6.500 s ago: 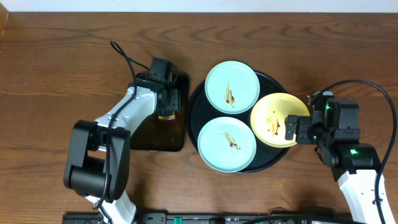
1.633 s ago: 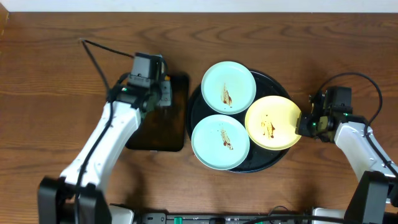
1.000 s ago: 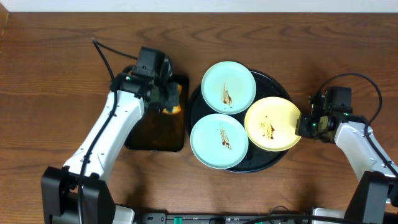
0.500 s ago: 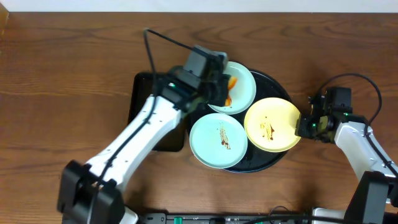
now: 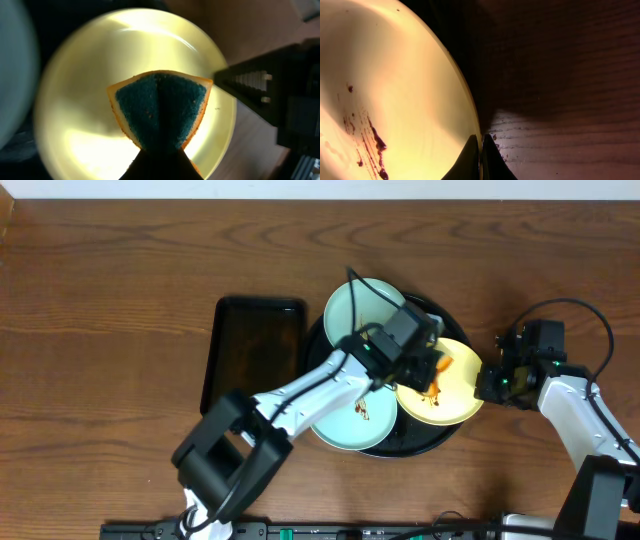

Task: Clean dirty plates on tray and stack at the side
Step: 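Scrub the yellow plate with the sponge in the left gripper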

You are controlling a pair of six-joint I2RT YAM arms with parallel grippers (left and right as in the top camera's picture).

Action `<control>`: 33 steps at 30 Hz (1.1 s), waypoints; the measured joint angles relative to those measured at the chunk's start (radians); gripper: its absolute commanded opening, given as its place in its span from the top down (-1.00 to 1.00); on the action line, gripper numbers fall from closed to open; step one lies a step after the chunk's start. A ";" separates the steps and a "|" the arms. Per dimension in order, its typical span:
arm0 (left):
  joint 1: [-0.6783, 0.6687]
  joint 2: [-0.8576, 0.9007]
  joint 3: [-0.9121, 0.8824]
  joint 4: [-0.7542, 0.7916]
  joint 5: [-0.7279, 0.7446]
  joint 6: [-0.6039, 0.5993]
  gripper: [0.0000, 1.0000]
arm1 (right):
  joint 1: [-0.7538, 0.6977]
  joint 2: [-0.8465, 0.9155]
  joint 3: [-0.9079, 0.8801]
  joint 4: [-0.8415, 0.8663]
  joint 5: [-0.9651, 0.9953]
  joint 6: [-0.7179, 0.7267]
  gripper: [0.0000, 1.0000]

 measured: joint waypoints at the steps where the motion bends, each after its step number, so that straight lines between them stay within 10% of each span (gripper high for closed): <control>1: -0.014 0.008 0.000 0.016 0.000 -0.013 0.85 | 0.000 0.000 0.000 0.000 0.000 0.000 0.98; 33: 0.094 0.170 0.009 0.056 0.093 -0.127 0.85 | 0.000 0.000 0.004 -0.038 -0.005 0.000 0.98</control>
